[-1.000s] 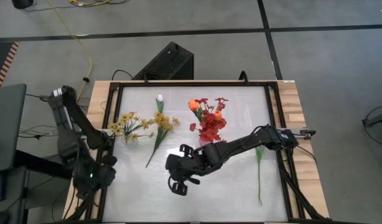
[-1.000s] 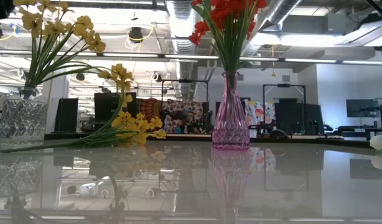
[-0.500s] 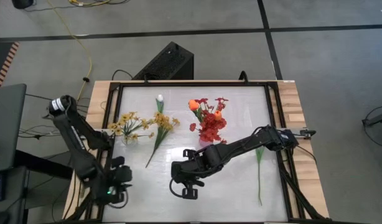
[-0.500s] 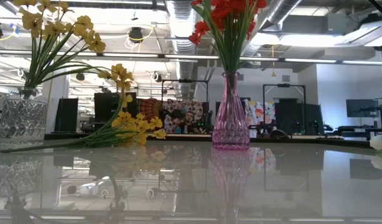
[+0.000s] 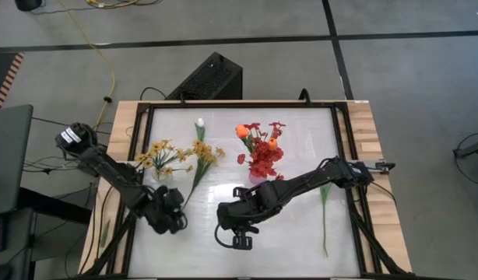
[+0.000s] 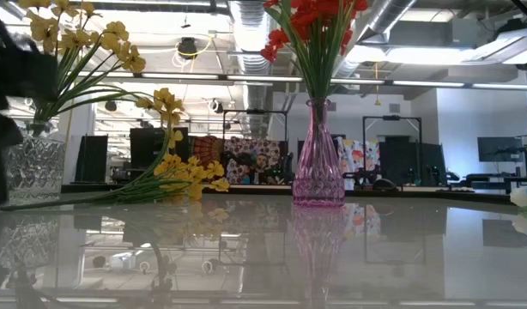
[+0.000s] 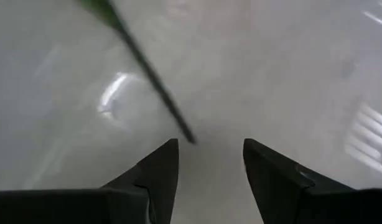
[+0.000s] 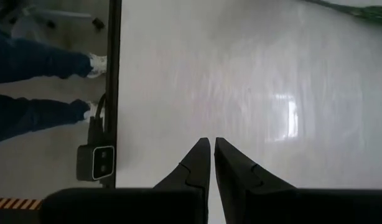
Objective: Sort flowers into vase by color
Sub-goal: Put the yellow flowers into the transparent vase
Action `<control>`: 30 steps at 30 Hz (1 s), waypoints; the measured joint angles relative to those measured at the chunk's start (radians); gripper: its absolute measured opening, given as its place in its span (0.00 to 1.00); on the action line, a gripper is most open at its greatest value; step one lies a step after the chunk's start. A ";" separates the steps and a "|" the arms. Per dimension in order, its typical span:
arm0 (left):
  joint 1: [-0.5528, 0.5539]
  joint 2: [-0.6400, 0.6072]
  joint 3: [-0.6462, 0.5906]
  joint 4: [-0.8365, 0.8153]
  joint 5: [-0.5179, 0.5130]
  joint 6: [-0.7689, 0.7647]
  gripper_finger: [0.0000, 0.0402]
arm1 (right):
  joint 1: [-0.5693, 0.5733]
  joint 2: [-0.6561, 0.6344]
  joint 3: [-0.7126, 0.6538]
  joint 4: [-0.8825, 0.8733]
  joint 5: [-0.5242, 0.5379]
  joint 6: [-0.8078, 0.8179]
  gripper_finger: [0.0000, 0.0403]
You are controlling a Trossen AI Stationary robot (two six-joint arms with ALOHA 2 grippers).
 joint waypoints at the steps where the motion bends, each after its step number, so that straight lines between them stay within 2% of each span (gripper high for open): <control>1: 0.014 0.014 0.000 0.004 0.001 0.005 0.42 | 0.000 -0.001 0.000 -0.010 0.000 0.002 0.13; 4: 0.050 0.044 0.004 0.026 0.016 0.060 0.42 | 0.002 -0.001 0.000 -0.020 0.000 0.012 0.13; 11: 0.101 0.083 0.007 0.044 0.036 0.051 0.40 | 0.001 -0.009 0.000 -0.039 0.000 0.020 0.13; 14: 0.107 0.084 0.006 0.037 0.049 0.052 0.33 | -0.003 -0.018 0.000 -0.051 0.002 0.020 0.13; 19: 0.109 0.085 0.005 -0.020 0.072 0.027 0.09 | -0.013 -0.025 0.000 -0.055 0.008 0.019 0.13; 21: 0.104 0.085 0.005 -0.026 0.087 0.033 0.03 | -0.015 -0.025 0.000 -0.053 0.008 0.019 0.13; 27: 0.033 0.077 0.003 -0.016 0.132 0.122 0.01 | -0.015 -0.024 0.000 -0.047 0.011 0.019 0.13; 30: -0.023 0.044 0.001 -0.051 0.195 0.127 0.00 | -0.014 -0.024 0.000 -0.046 0.011 0.019 0.13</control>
